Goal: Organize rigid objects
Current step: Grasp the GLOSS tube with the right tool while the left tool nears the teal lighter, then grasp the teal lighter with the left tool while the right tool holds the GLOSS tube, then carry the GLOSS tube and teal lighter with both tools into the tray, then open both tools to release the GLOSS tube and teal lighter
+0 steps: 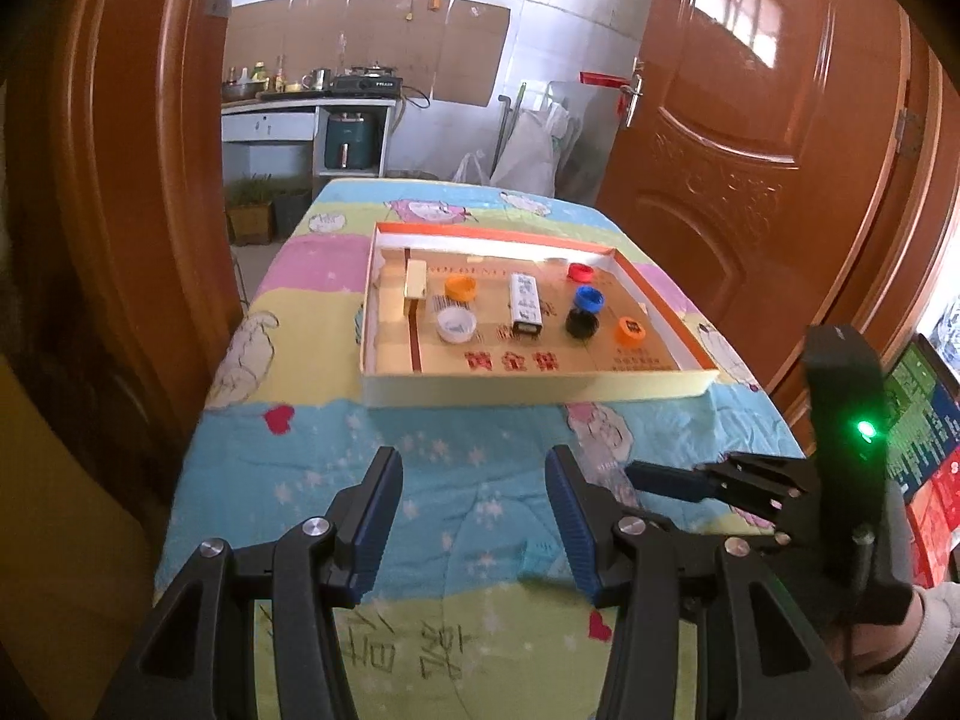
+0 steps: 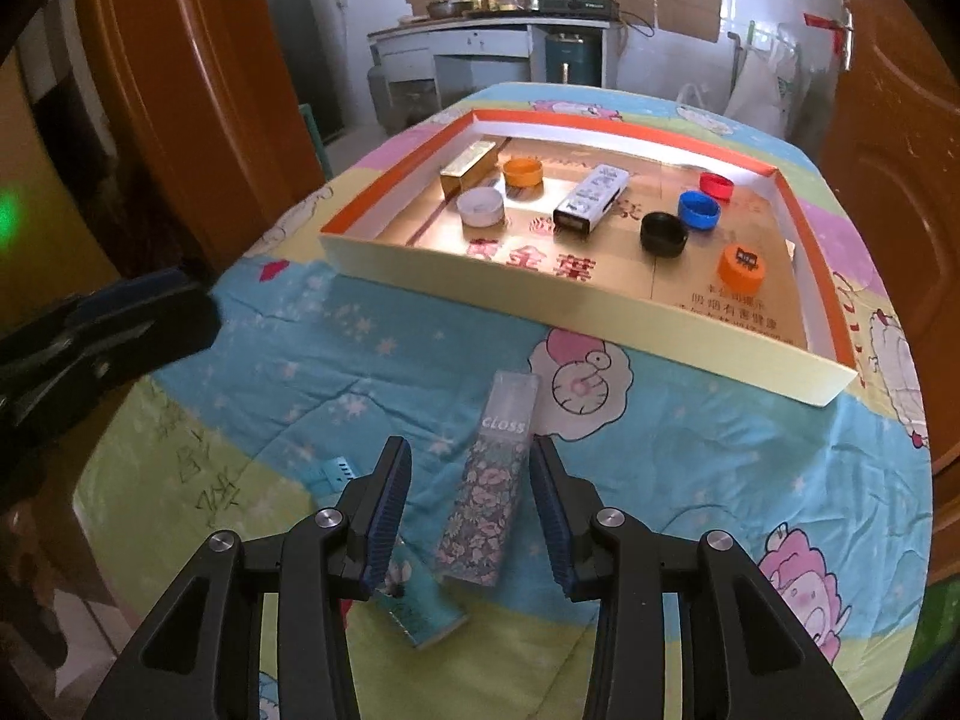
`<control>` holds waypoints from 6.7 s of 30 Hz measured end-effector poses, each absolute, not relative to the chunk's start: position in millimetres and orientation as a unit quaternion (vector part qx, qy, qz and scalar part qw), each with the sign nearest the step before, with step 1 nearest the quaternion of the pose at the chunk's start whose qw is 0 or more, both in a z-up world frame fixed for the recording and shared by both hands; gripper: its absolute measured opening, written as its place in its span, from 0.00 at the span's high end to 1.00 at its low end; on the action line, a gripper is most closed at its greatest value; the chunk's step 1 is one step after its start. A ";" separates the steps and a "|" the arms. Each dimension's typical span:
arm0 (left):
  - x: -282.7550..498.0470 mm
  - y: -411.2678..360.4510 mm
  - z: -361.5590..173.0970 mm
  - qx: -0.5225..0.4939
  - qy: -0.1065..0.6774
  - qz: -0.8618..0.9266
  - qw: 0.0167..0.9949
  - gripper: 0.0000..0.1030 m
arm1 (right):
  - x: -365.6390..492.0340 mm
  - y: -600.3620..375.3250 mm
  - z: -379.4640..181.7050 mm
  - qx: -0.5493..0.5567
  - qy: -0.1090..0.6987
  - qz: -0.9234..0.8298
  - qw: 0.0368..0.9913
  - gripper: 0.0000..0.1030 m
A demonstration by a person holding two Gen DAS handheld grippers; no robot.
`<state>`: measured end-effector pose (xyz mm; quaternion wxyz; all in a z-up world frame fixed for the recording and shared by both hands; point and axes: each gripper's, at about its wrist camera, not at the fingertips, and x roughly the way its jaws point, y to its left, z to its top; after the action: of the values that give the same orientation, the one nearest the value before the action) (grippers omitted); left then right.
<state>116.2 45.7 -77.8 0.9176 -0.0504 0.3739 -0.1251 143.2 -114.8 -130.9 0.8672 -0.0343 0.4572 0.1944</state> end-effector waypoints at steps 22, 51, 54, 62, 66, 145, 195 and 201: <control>73.1 -16.6 -123.5 -0.096 0.419 -0.136 0.893 0.52 | 114.0 -175.3 -118.1 -0.023 0.414 0.147 0.898 0.81; 122.5 -54.5 -143.0 0.072 0.430 -0.108 0.893 0.52 | 111.6 -224.9 -113.4 0.041 0.388 0.123 0.913 0.80; 120.1 -54.0 -143.7 0.066 0.420 -0.098 0.900 0.65 | 106.6 -225.1 -114.2 0.045 0.389 0.123 0.912 0.80; 117.7 -48.8 -141.8 0.056 0.409 -0.110 0.904 0.78 | 98.9 -228.2 -117.5 0.056 0.394 0.120 0.910 0.80; 114.5 -40.6 -133.9 0.043 0.405 -0.109 0.907 0.78 | 98.5 -223.6 -113.8 0.051 0.392 0.121 0.911 0.80; 332.5 -32.0 -67.4 -0.007 0.384 -0.141 0.913 0.78 | 292.3 -240.4 -74.9 0.028 0.381 0.074 0.921 0.80; 407.4 -30.3 -129.2 -0.020 0.471 -0.126 0.873 0.78 | 364.9 -240.0 -123.7 0.035 0.446 0.026 0.894 0.80; 408.1 -29.4 -132.5 -0.026 0.477 -0.130 0.869 0.78 | 367.1 -237.7 -127.7 0.031 0.453 0.025 0.891 0.80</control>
<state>408.1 -29.4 -132.5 0.8688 -0.0264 0.4769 -0.1305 367.1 -237.7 -127.7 0.8906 0.0308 0.4532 0.0248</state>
